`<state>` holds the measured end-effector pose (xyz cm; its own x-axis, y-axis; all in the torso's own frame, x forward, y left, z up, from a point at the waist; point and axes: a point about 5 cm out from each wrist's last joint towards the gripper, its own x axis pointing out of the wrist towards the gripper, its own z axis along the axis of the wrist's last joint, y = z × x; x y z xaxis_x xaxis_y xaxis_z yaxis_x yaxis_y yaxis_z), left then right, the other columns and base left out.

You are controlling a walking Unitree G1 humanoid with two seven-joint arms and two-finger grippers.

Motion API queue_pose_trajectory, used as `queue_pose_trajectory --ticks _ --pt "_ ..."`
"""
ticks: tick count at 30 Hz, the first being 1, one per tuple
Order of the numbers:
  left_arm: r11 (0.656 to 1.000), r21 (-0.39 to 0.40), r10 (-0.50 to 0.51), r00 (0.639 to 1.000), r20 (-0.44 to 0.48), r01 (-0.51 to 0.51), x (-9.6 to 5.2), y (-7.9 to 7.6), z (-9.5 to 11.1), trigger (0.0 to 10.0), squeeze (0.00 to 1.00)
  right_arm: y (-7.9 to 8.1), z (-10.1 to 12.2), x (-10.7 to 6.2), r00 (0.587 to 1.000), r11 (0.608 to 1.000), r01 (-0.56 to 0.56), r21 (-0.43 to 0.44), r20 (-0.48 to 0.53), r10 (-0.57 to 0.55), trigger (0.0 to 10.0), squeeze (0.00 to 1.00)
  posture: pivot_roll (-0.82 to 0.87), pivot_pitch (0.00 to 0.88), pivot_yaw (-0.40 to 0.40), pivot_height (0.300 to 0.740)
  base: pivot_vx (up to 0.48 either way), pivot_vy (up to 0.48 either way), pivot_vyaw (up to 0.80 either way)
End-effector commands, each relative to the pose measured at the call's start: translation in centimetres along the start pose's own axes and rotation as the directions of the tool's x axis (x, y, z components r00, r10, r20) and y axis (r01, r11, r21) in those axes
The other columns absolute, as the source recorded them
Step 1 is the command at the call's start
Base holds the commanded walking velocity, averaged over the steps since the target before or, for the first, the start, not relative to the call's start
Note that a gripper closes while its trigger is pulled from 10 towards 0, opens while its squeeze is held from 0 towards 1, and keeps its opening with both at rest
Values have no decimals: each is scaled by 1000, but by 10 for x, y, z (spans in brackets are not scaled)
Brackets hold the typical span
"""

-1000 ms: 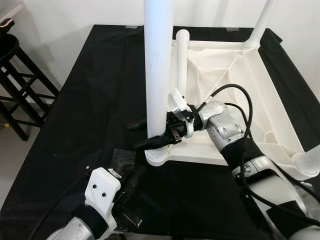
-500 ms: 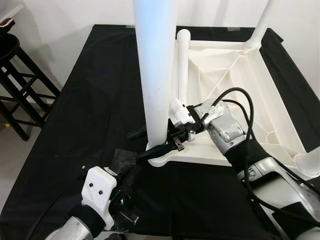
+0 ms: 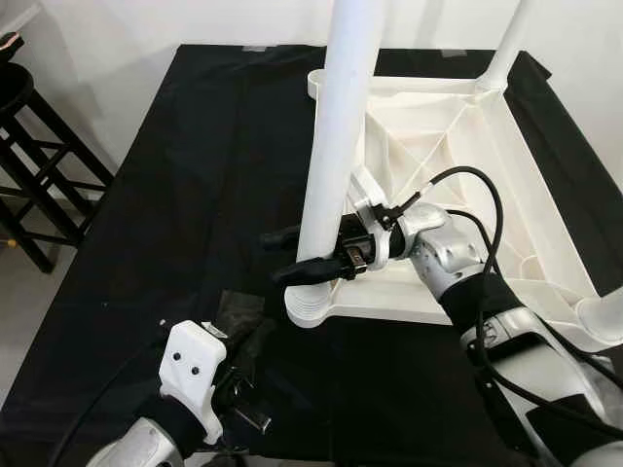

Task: Building children table

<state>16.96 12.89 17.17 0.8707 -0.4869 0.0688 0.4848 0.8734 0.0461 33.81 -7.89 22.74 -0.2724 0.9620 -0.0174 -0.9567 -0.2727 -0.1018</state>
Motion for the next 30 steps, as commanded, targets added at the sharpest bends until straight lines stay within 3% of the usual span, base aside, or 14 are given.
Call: queue_pose_trajectory --ticks 1,8,11,14,19,30 --pt "1000 -20 11 1000 -16 -11 -1 1 -5 10000 0 7 -24 0 998 995 -23 92 -49 27 10000 0 74 247 -49 740 0 0 0" --pt "1000 -23 11 1000 -15 -11 -1 1 -5 10000 0 6 -27 -1 994 996 -19 88 -107 28 10000 0 75 246 -49 740 0 0 0" --pt "1000 -23 11 1000 -15 -11 -1 1 -5 10000 0 2 -31 -2 980 998 23 61 -197 -10 10000 0 75 246 -47 740 0 0 0" --pt "1000 -22 9 1000 -16 -10 -1 2 -5 10000 0 -6 -33 -1 950 996 91 -13 -299 -91 10000 0 76 246 -44 740 0 0 0" --pt "1000 -21 8 1000 -17 -8 -1 2 -5 10000 0 -6 -33 0 924 993 50 -104 -373 -85 10000 0 74 245 -44 740 0 0 0" --pt "1000 -22 6 1000 -16 -6 0 2 -6 10000 0 1 -39 -1 952 996 41 -76 -299 -62 10000 0 71 241 -42 740 0 0 0"
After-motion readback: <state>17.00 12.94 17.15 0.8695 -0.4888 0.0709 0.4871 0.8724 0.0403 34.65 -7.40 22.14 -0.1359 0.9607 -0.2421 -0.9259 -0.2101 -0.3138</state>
